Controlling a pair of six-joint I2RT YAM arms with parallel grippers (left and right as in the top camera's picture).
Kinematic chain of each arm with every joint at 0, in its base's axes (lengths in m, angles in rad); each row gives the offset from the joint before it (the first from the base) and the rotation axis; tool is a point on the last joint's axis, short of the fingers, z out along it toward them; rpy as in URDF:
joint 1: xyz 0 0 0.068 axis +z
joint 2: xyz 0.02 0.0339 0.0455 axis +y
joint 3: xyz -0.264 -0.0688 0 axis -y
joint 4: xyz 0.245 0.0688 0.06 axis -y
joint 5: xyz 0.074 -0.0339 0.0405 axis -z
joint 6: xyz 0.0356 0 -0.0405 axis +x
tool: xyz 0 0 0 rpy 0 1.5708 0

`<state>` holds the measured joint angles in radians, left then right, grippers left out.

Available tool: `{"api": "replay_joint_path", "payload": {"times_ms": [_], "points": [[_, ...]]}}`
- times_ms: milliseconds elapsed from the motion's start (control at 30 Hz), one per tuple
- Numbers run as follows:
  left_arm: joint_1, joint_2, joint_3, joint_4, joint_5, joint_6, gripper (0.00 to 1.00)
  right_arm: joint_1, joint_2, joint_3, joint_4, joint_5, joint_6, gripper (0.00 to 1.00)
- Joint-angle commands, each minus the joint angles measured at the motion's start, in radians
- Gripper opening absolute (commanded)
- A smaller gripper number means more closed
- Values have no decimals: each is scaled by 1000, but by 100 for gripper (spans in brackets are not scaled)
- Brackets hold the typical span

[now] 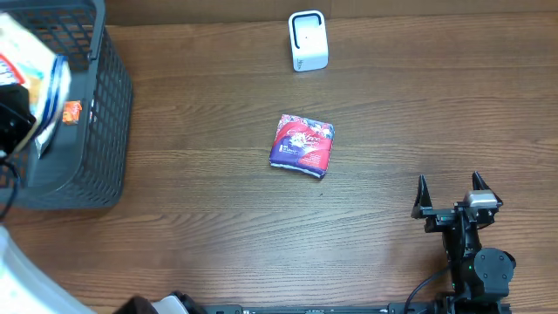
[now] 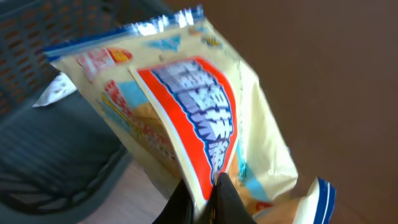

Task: Scan the item barcode
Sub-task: 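Drop the yellow snack bag onto the table left of the pack, then grasp the yellow snack bag and reposition it beside the red-purple pack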

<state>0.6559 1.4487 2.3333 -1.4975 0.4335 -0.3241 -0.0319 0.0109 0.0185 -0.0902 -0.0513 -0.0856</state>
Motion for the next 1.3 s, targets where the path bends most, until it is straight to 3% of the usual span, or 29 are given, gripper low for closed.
{"api": "replay_joint_path", "payload": {"times_ms": [0,133,333,700,867,1000,1100,1200,1233,1267], "points": [[-2,-59,14,13,107,54,4,5,-8,-10,7,6,-4,100],[-2,-89,14,31,130,59,4,5,-8,-10,7,6,-4,100],[-2,-97,14,35,337,112,4,5,-8,-10,7,6,-4,100],[-2,-96,13,24,285,111,4,5,-8,-10,7,6,-4,100],[-23,-85,10,-70,291,130,4,5,-8,-10,7,6,-4,100],[-98,-52,0,-192,274,190,4,5,-8,-10,7,6,-4,100],[-196,-49,-53,-192,206,195,4,5,-8,-10,7,6,-4,100],[-297,-32,-105,-192,111,189,15,5,-8,-10,7,6,-4,100],[-329,-23,-127,-192,69,188,29,5,-8,-10,7,6,-4,100],[-365,-14,-161,-192,27,181,34,5,-8,-10,7,6,-4,100]]}}
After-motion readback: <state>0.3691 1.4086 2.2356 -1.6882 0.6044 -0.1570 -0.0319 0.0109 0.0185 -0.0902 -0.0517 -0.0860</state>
